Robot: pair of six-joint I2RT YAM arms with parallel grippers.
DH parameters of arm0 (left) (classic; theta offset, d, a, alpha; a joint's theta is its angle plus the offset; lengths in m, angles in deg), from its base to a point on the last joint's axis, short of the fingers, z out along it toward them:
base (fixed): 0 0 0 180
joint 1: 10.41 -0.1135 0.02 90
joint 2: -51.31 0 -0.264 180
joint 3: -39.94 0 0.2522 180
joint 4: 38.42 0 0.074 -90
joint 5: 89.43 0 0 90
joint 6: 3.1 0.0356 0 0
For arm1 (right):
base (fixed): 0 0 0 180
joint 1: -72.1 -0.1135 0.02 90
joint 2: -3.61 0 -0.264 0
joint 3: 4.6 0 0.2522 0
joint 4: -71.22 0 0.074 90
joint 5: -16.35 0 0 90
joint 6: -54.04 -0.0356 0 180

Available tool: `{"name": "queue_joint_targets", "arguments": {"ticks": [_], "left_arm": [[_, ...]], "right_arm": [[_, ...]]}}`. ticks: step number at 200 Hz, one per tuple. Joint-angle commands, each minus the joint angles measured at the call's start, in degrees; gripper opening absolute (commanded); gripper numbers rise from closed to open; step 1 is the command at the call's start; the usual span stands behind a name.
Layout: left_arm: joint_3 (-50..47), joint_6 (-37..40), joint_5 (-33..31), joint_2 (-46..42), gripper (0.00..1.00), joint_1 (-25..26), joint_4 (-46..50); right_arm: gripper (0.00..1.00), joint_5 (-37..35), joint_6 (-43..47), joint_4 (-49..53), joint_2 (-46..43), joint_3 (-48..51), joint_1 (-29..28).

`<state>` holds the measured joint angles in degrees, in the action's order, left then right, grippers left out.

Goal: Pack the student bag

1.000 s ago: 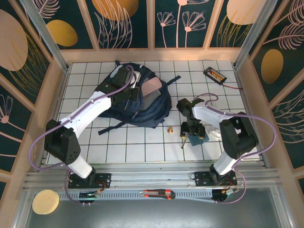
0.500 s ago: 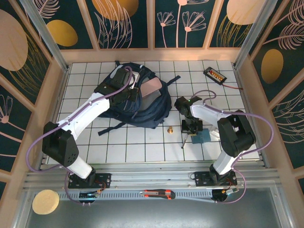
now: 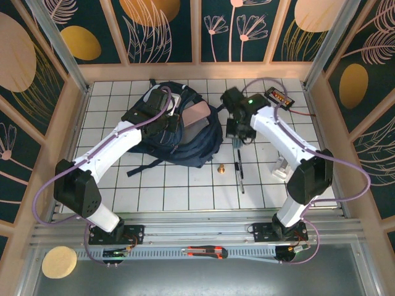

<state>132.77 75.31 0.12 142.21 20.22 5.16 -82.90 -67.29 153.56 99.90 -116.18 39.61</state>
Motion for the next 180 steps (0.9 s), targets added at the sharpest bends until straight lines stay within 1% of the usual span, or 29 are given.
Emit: {"name": "queue_joint_targets", "arguments": {"ticks": [1, 10, 21, 26, 35, 54, 66, 90, 111, 122, 142, 152, 161, 163, 169, 171, 174, 180], "left_arm": [[1.9, 1.3, 1.2, -2.8, 0.00, -0.2, -3.0], [2.0, 1.4, 1.6, -2.8, 0.00, -0.2, -3.0], [2.1, 1.5, 1.9, -2.8, 0.00, -0.2, -3.2], [2.1, 1.5, 2.0, -2.8, 0.00, -0.3, -3.1], [2.3, 1.5, 2.0, -2.9, 0.00, -0.3, -3.1], [2.5, 1.2, 2.1, -3.3, 0.00, -0.2, -3.3], [2.6, 0.9, 2.6, -3.5, 0.00, -0.2, -3.7], [3.3, 0.5, 2.9, -3.4, 0.00, -0.2, -3.9], [4.3, 0.7, 3.0, -3.0, 0.00, -0.3, -3.6], [4.8, 0.9, 3.3, -2.8, 0.00, -0.3, -3.6], [5.5, 1.2, 3.8, -2.4, 0.00, -0.2, -3.3], [5.5, 1.5, 4.0, -2.2, 0.00, -0.2, -3.4], [5.5, 1.5, 3.9, -2.1, 0.00, -0.2, -3.4], [5.4, 1.6, 4.0, -2.0, 0.00, -0.2, -3.4], [5.5, 1.5, 3.8, -1.9, 0.00, -0.2, -3.4], [5.5, 1.6, 3.7, -1.9, 0.00, -0.2, -3.4], [5.5, 1.6, 3.7, -1.8, 0.00, -0.2, -3.3], [5.5, 1.6, 3.6, -1.7, 0.00, -0.3, -3.4]], "right_arm": [[0.00, 6.1, 1.3, -2.8, 0.5, -7.8, -0.1], [0.00, 10.1, 1.4, -7.8, 0.6, -8.4, 0.6], [0.00, 18.8, 0.2, -15.4, 1.1, -7.5, 0.8], [0.00, 22.6, -0.6, -19.5, 1.5, -6.9, 2.8], [0.00, 29.3, -3.3, -26.8, 2.0, -4.9, 3.8], [0.00, 40.0, -9.5, -41.8, 3.4, 0.3, 5.6], [0.00, 44.1, -12.6, -49.9, 4.9, 3.3, 6.4], [0.00, 50.2, -17.1, -61.0, 8.9, 8.7, 7.3], [0.00, 53.4, -19.5, -67.2, 13.3, 12.0, 7.1], [0.00, 53.5, -19.0, -67.5, 15.9, 12.1, 6.8], [0.00, 54.6, -16.1, -62.5, 22.5, 7.4, 5.8], [0.00, 54.0, -13.5, -57.1, 25.7, 2.9, 4.8], [0.00, 53.6, -9.1, -49.8, 28.5, -3.7, 4.0], [0.03, 53.2, -8.2, -48.1, 29.0, -5.1, 3.8], [0.17, 51.7, -6.0, -43.8, 29.8, -8.1, 3.5], [0.20, 50.9, -5.4, -42.7, 29.8, -8.8, 3.6], [0.27, 50.4, -4.8, -41.6, 29.6, -9.2, 3.6], [0.36, 49.0, -4.0, -40.5, 28.0, -8.8, 3.9]]}}
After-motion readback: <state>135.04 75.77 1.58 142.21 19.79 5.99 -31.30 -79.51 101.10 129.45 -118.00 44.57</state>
